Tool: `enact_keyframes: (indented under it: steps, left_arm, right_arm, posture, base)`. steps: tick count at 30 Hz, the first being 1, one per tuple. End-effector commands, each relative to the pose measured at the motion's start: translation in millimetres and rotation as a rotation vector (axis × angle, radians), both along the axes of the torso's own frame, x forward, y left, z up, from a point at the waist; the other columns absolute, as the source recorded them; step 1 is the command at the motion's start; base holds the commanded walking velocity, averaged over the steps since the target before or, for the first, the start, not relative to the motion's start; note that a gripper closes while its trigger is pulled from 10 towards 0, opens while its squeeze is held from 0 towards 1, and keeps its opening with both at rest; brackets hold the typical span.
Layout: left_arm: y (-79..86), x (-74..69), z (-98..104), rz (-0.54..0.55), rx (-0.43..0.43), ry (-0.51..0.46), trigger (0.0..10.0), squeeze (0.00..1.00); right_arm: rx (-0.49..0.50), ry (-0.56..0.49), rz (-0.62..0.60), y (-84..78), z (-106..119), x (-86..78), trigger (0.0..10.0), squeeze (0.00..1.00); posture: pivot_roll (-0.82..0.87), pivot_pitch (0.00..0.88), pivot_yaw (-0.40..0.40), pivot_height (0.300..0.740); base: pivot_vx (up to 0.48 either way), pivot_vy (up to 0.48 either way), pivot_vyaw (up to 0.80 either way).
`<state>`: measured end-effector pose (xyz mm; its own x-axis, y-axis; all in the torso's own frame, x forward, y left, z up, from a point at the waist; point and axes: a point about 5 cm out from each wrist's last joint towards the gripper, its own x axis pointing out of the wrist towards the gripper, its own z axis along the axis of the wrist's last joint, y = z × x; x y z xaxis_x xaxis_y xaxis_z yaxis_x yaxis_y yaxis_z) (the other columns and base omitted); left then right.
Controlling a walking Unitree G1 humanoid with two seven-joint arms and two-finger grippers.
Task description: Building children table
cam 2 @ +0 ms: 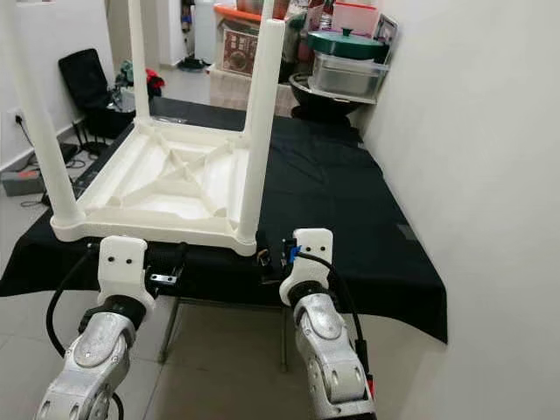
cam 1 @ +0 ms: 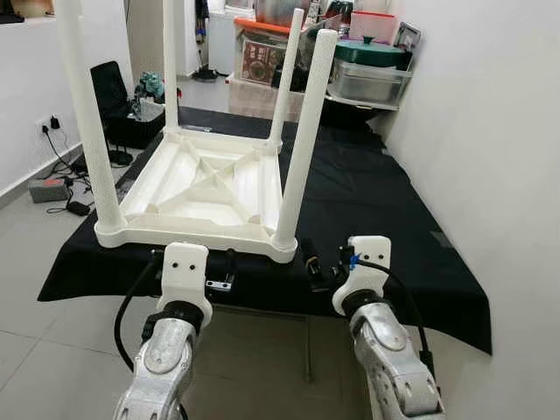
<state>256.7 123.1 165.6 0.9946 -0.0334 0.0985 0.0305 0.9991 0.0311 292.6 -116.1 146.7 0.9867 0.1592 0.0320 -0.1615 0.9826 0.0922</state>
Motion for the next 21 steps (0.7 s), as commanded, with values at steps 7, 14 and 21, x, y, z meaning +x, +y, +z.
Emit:
enact_keyframes:
  steps: [7,14,21]
  left_arm:
    - [-2.1,0.0,-0.9,-0.014,0.003,0.010,10.0,0.00]
    - [-2.3,-0.5,-1.3,-0.015,0.013,0.012,10.0,0.00]
    - [-2.6,0.2,0.6,-0.011,0.010,0.007,10.0,0.00]
  right_arm:
    - [-0.013,-0.016,-0.038,-8.5,3.1,0.1,10.0,0.00]
    - [-0.002,-0.012,-0.035,-6.6,4.0,0.9,10.0,0.00]
    - [-0.003,-0.019,-0.038,-7.5,6.9,2.0,10.0,0.00]
  posture:
    - [0.11,0.000,-0.138,0.740]
    - [0.11,0.000,-0.136,0.740]
    - [0.11,0.000,-0.142,0.740]
  base:
    - [0.000,0.410,-0.23]
    - [0.000,0.000,0.00]
    - [0.000,0.000,0.00]
